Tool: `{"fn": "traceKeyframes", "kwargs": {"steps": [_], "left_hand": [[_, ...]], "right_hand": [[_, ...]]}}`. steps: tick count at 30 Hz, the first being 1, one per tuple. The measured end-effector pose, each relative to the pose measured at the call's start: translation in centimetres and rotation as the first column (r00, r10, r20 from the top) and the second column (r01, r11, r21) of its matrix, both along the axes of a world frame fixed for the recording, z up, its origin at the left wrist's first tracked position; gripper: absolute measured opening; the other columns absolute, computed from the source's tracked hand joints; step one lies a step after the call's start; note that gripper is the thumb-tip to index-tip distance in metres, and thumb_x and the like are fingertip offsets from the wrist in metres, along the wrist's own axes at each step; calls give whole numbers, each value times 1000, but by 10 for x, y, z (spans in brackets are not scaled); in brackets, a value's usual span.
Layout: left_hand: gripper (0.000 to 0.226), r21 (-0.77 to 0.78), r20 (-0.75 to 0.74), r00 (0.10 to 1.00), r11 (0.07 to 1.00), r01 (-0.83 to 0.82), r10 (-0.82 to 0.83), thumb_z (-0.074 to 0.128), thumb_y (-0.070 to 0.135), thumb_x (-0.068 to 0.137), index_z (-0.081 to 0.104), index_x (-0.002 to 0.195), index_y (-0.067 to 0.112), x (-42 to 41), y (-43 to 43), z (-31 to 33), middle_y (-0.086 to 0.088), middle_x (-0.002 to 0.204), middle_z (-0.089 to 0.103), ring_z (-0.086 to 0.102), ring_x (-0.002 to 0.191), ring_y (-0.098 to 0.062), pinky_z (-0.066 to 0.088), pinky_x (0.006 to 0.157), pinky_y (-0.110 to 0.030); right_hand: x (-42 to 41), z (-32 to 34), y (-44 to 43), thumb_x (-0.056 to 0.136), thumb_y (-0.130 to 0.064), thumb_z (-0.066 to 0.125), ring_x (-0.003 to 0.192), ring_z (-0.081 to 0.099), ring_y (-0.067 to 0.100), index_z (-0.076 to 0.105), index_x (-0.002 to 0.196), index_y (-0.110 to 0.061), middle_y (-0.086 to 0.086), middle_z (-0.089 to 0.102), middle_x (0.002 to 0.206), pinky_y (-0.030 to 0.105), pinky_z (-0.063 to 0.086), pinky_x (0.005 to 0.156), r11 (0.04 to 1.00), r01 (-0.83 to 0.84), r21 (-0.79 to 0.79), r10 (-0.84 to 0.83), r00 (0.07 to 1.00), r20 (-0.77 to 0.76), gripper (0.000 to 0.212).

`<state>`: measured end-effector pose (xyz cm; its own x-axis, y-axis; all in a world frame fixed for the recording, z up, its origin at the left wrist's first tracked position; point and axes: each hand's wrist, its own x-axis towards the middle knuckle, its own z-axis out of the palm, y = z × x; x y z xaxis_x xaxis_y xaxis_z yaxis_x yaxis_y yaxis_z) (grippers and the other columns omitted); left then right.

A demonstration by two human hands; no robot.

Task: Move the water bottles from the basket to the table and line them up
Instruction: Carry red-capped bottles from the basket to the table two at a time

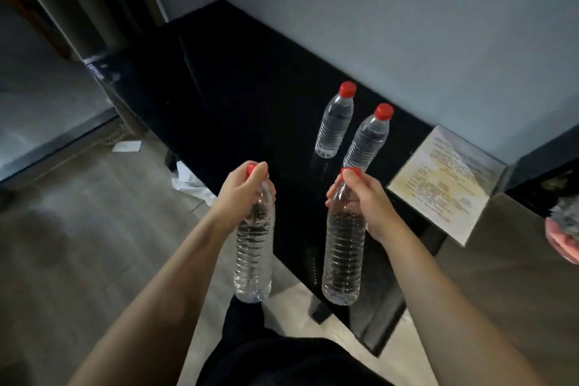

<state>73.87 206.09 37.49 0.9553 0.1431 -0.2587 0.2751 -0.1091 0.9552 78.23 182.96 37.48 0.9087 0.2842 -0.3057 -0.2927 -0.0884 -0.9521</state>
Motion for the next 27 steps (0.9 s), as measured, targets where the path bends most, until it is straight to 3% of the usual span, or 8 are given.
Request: {"fn": "traceKeyframes", "kwargs": {"steps": [5, 9, 12, 15, 19, 21, 24, 27], "left_hand": [[25, 135, 118, 991, 990, 41, -58, 44, 36, 99, 59, 93, 17, 78, 45, 8, -3, 80, 72, 68, 74, -13, 51, 67, -20], [20, 141, 176, 978, 986, 91, -115, 45, 36, 98, 57, 95, 20, 131, 60, 15, 0, 82, 71, 68, 76, -11, 54, 68, -22], [17, 157, 219, 964, 980, 120, -153, 46, 36, 97, 56, 95, 22, 164, 64, 15, 2, 84, 70, 67, 78, -9, 52, 69, -18], [14, 156, 229, 956, 976, 151, -185, 47, 36, 96, 56, 95, 25, 190, 66, 11, 3, 87, 69, 66, 81, -11, 54, 74, -26], [11, 193, 219, 945, 961, 201, -241, 50, 35, 95, 55, 100, 26, 213, 69, 1, 5, 93, 68, 64, 88, -7, 48, 76, -23], [14, 213, 215, 936, 949, 233, -279, 51, 37, 95, 54, 103, 25, 220, 71, -2, 5, 97, 68, 63, 91, -7, 45, 76, -21], [16, 239, 220, 921, 933, 270, -322, 52, 39, 95, 54, 105, 27, 230, 72, -5, 6, 102, 67, 62, 93, -6, 44, 76, -18], [12, 205, 224, 908, 928, 312, -355, 53, 31, 96, 54, 108, 29, 237, 70, -5, 17, 111, 64, 58, 100, 8, 42, 80, -13]], "right_hand": [[45, 9, 58, 98, -28, 49, 81, 69, 29, 62, 85, -9, 8, 69, 82, 40, 56, 80, 983, 169, -68, -161, 981, 112, 27], [79, 13, 87, 95, -39, 53, 91, 68, 21, 65, 88, -20, 2, 71, 88, 41, 51, 91, 958, 253, -135, -223, 952, 208, 24], [100, 17, 101, 96, -38, 52, 91, 67, 12, 64, 94, -24, -3, 70, 89, 32, 49, 91, 929, 338, -153, -295, 923, 248, 19], [119, 19, 110, 97, -35, 51, 83, 62, -2, 59, 93, -26, -8, 64, 87, 12, 44, 80, 892, 408, -194, -347, 893, 286, 13], [138, 14, 115, 97, -31, 53, 82, 55, -15, 60, 103, -11, -7, 59, 94, -1, 37, 73, 866, 445, -229, -354, 868, 347, 22], [145, 13, 117, 96, -31, 54, 83, 54, -14, 60, 104, -10, -5, 59, 94, -1, 37, 74, 860, 452, -235, -353, 862, 364, 23], [154, 8, 122, 94, -34, 57, 88, 58, 1, 61, 103, -13, 4, 65, 98, 2, 39, 76, 858, 448, -252, -337, 861, 381, 23], [160, 4, 126, 93, -35, 60, 91, 60, -2, 62, 106, -16, -4, 66, 98, 4, 41, 77, 857, 438, -270, -324, 867, 378, 23]]}}
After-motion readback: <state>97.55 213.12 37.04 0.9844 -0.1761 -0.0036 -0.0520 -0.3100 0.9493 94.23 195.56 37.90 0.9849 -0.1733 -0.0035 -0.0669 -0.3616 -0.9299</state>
